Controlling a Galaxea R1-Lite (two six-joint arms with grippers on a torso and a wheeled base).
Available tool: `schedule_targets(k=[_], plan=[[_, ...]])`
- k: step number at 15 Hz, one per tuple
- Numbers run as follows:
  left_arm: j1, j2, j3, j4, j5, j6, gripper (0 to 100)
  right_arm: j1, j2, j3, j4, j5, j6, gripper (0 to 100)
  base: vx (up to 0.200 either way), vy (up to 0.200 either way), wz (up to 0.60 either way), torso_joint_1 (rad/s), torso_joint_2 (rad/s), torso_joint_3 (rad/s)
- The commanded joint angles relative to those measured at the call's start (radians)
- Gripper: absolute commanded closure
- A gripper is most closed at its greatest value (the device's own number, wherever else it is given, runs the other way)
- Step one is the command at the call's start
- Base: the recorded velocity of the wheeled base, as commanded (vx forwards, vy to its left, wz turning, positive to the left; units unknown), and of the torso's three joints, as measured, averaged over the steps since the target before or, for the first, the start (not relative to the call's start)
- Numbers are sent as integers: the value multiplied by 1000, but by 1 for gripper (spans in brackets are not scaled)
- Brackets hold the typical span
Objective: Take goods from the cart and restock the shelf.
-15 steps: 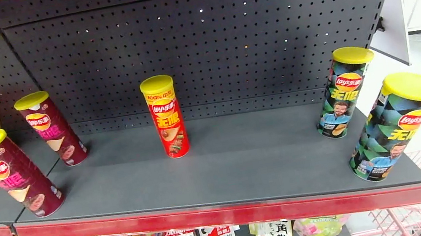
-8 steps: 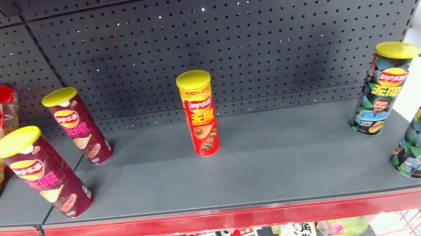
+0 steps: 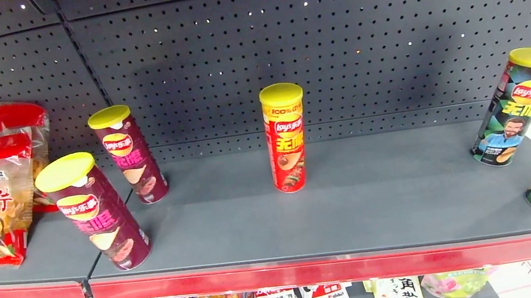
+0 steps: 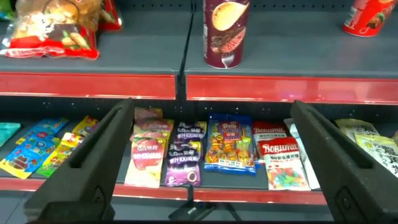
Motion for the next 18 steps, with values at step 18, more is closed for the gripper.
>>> schedule_targets(k=[18], plan=[[-161, 740, -589, -89, -372, 79, 0, 4, 5, 168, -176, 7, 51, 100, 0, 0, 0, 0, 0, 0]])
